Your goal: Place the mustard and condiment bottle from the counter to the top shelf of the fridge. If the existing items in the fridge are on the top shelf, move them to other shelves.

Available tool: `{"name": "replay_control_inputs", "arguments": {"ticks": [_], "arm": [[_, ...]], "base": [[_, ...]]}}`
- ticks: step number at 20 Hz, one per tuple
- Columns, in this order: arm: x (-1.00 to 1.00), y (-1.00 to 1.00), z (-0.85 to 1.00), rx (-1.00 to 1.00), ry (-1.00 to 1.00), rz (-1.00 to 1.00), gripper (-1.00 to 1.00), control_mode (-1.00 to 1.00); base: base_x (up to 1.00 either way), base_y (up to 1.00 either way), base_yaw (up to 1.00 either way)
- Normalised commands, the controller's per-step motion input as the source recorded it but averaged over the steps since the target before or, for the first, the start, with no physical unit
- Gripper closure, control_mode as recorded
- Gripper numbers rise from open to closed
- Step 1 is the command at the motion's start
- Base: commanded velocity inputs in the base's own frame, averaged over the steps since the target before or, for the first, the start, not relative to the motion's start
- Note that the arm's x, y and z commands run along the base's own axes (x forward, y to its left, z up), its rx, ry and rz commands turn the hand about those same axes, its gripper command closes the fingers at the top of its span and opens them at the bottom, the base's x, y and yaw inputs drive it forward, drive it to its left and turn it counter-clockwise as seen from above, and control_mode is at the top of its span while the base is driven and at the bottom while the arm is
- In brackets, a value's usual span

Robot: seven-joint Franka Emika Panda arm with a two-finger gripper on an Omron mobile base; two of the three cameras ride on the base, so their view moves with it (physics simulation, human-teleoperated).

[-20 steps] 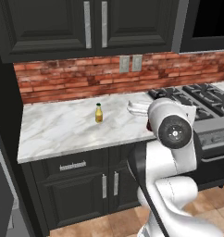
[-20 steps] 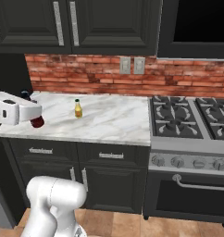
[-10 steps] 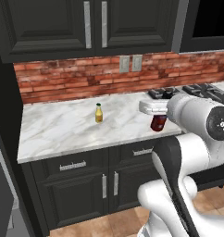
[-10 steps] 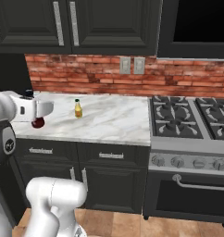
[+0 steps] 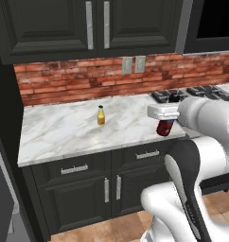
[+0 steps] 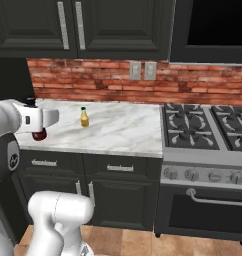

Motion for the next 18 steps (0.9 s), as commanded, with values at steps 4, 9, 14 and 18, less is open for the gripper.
{"name": "replay_control_inputs", "arguments": {"ticks": [4, 9, 14, 18], "arm": [[0.00, 0.00, 0.00, 0.00, 0.00, 0.00, 1.00, 1.00], [0.00, 0.00, 0.00, 0.00, 0.00, 0.00, 1.00, 1.00], [0.00, 0.00, 0.00, 0.00, 0.00, 0.00, 1.00, 1.00], [0.00, 0.00, 0.00, 0.00, 0.00, 0.00, 1.00, 1.00]], "base": [[-1.00, -0.01, 0.04], [-1.00, -0.02, 0.07], [-1.00, 0.00, 0.12], [-1.00, 0.02, 0.16]]}}
